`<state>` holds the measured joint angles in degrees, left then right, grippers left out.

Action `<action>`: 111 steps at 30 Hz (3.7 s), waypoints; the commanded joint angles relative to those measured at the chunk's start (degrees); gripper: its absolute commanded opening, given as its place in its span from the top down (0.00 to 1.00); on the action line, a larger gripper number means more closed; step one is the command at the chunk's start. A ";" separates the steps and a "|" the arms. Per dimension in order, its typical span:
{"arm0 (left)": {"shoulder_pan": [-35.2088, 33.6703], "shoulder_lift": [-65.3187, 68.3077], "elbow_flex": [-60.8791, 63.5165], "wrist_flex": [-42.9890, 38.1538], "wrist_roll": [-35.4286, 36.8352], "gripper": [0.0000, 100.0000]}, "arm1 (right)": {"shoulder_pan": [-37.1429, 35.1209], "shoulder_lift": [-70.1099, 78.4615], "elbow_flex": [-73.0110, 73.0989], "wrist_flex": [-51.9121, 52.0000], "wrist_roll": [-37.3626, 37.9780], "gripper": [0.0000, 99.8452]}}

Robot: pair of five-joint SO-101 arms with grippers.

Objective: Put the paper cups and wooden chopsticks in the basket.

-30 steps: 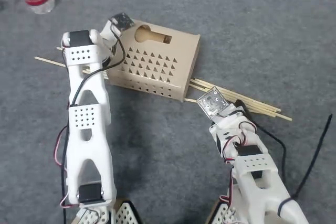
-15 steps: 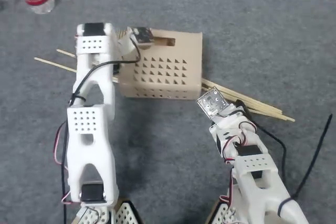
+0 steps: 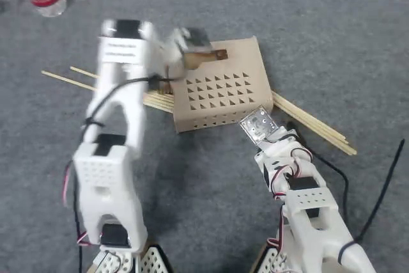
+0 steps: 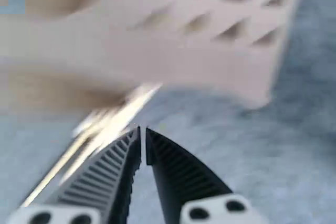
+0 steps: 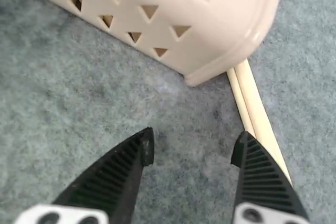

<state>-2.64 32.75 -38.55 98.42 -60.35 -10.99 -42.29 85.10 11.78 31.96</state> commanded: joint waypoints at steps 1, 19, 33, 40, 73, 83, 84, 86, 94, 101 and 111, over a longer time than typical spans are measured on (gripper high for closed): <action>-8.00 -7.47 -8.75 -1.32 0.97 0.99 | -0.04 -0.84 -0.26 -1.19 0.62 0.75; -4.04 -7.65 -1.98 -8.97 59.08 0.84 | -0.13 -0.84 -0.26 -1.19 0.62 0.75; 2.55 -8.26 -9.36 -11.08 84.13 0.74 | -0.13 -0.84 -0.26 -1.19 0.62 0.75; 1.41 -12.57 -22.37 0.09 87.56 0.74 | -0.13 -0.84 -0.26 -1.19 0.62 0.75; -4.92 -58.37 36.70 -15.03 91.34 0.74 | -0.13 -0.84 -0.18 -0.84 0.62 0.75; -8.09 -30.77 35.21 -27.78 94.42 0.73 | -0.13 -0.84 -0.18 -0.84 0.62 0.75; -8.35 -28.31 34.33 -28.84 94.42 0.73 | -0.13 -0.84 -0.18 -0.92 0.62 0.75; -8.18 -23.82 31.78 -29.45 94.42 0.72 | -0.13 -0.84 -0.18 -0.92 0.62 0.75; -1.41 -15.56 24.75 -22.51 94.42 0.52 | -0.31 -0.84 -0.18 -1.10 0.62 0.75; 0.09 -13.19 20.70 -24.35 94.51 0.51 | -1.01 -0.84 -0.18 -1.10 0.62 0.75; -0.09 -3.78 18.07 -30.68 94.51 0.51 | -1.01 -0.84 -0.18 -1.10 0.62 0.75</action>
<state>-2.99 27.74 -16.04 70.11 33.54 -11.78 -42.29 85.10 11.69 31.96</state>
